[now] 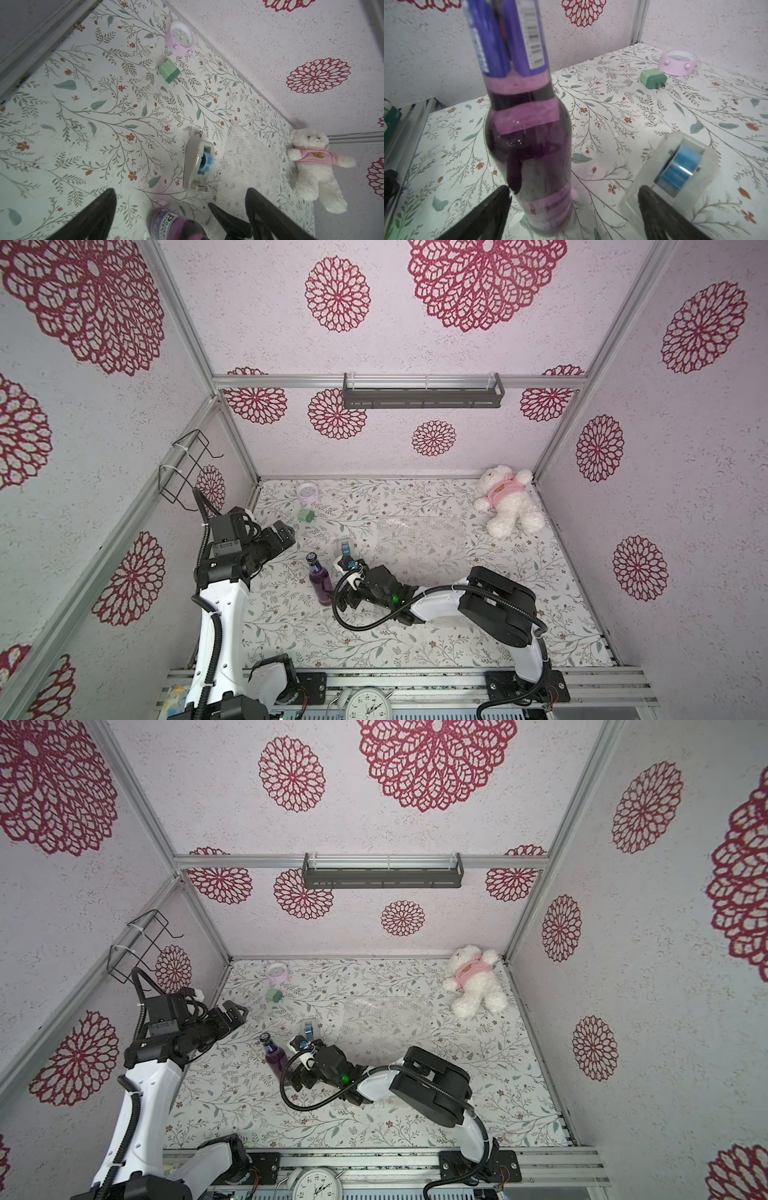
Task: Wrap wine bottles in bubble wrap
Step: Pick up the wine bottle from the center of the board.
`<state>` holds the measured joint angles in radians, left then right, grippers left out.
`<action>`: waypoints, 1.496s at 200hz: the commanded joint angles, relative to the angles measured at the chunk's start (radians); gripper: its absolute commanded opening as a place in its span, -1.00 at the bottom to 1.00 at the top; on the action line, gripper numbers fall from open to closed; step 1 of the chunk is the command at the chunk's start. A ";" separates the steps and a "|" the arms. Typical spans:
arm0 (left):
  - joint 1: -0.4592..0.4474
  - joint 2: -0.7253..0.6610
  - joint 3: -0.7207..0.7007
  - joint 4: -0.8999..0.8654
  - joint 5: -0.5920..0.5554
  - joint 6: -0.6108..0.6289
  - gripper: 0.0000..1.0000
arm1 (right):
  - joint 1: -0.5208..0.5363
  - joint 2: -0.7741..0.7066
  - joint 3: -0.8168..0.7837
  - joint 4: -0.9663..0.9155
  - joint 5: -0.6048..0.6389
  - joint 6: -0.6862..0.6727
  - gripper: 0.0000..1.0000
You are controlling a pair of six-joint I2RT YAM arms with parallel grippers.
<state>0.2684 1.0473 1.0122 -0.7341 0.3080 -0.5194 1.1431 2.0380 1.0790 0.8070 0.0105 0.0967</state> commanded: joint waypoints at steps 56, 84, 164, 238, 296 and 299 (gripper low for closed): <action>0.010 0.054 -0.236 0.204 0.144 -0.109 0.81 | 0.007 0.089 0.113 0.040 -0.096 -0.045 0.98; 0.010 0.035 -0.299 0.232 0.140 -0.139 0.80 | 0.009 0.126 0.158 0.060 -0.130 -0.044 0.87; 0.009 0.000 -0.343 0.220 0.119 -0.148 0.78 | 0.014 0.166 0.163 0.183 -0.161 -0.045 0.26; 0.008 -0.014 -0.311 0.206 0.140 -0.142 0.78 | 0.017 0.030 0.041 0.295 -0.031 -0.045 -0.33; 0.006 -0.015 -0.248 0.169 0.164 -0.115 0.78 | -0.003 -0.255 0.074 -0.287 0.126 -0.260 -0.33; 0.005 -0.013 -0.245 0.167 0.166 -0.111 0.78 | -0.007 -0.271 0.086 -0.348 0.134 -0.277 -0.33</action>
<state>0.2710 1.0451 0.7269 -0.5468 0.4500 -0.6563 1.1530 1.9770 1.0664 0.7124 0.0422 -0.0265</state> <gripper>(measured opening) 0.890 0.555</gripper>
